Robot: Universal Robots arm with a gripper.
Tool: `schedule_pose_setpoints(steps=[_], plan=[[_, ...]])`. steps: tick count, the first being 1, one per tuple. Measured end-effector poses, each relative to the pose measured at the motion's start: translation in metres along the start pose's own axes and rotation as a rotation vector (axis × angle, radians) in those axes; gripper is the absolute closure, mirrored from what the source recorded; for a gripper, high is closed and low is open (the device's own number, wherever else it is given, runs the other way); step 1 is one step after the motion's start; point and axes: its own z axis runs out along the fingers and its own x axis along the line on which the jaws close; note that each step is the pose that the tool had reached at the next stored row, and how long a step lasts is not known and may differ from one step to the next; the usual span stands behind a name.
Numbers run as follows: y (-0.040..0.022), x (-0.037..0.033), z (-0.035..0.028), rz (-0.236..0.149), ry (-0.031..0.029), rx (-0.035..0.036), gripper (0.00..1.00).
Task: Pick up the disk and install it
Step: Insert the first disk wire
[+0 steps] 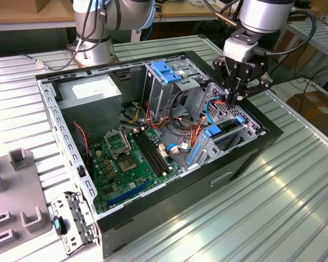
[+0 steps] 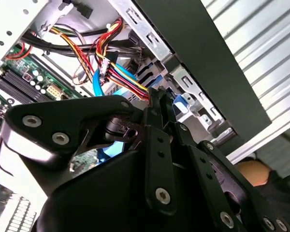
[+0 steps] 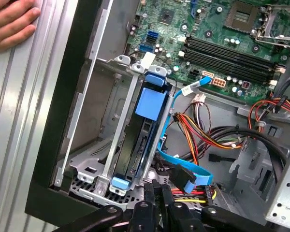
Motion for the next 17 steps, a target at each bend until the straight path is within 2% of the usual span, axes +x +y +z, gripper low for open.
schedule_pose_setpoints(steps=[2,8,12,15,17], plan=[[0.0004,0.0009,0.0008,0.016,0.0015,-0.0024,0.83],[0.0026,0.0074,0.0025,0.034,0.0032,-0.005,0.83],[0.0057,0.0163,0.0051,0.042,0.0037,-0.0061,0.83],[0.0063,0.0178,0.0064,0.066,0.006,-0.0095,0.83],[0.0064,0.0178,0.0073,0.099,0.009,-0.0141,0.83]])
